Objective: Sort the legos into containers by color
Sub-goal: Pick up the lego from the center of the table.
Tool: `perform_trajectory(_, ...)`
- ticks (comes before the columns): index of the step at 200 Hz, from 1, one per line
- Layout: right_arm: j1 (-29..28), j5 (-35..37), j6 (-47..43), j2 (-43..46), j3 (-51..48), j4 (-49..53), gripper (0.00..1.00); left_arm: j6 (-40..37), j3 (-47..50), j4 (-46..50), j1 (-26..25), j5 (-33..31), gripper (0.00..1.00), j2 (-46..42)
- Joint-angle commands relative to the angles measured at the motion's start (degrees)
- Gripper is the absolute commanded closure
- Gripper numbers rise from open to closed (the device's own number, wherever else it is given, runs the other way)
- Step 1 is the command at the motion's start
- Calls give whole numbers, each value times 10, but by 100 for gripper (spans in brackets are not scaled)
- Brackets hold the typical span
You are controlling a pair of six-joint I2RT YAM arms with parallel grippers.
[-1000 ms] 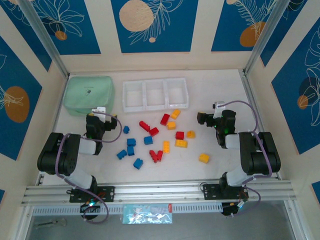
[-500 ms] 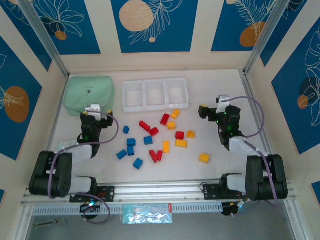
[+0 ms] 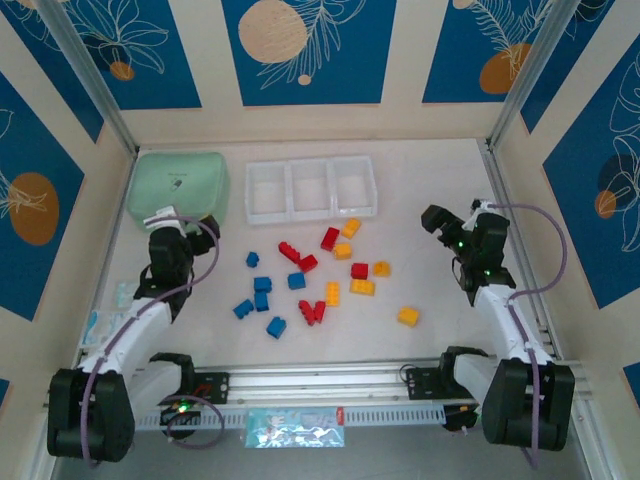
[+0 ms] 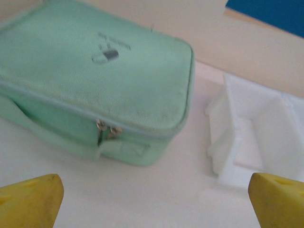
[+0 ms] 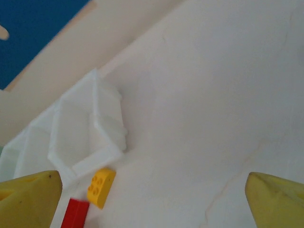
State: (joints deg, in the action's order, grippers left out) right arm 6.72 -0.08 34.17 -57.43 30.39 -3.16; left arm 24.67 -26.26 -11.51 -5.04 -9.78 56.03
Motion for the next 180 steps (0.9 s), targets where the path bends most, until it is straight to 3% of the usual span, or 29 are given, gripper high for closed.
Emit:
perform_trajectory(1, -27, -15, 17, 13, 30, 96, 1, 50, -43, 127, 6, 85, 1, -16)
perform_trajectory(51, -146, -19, -21, -1, 81, 196, 1, 42, -111, 345, -23, 169, 1, -33)
perform_trajectory(81, -215, -25, -41, -18, 94, 229, 1, 26, -140, 441, -73, 161, 1, -26)
perform_trajectory(133, -336, -28, -56, -56, 85, 194, 1, 21, -167, 449, -192, 129, 1, 28)
perform_trajectory(180, -398, -14, -61, -98, 68, 114, 1, -15, -203, 437, -221, 94, 1, 137)
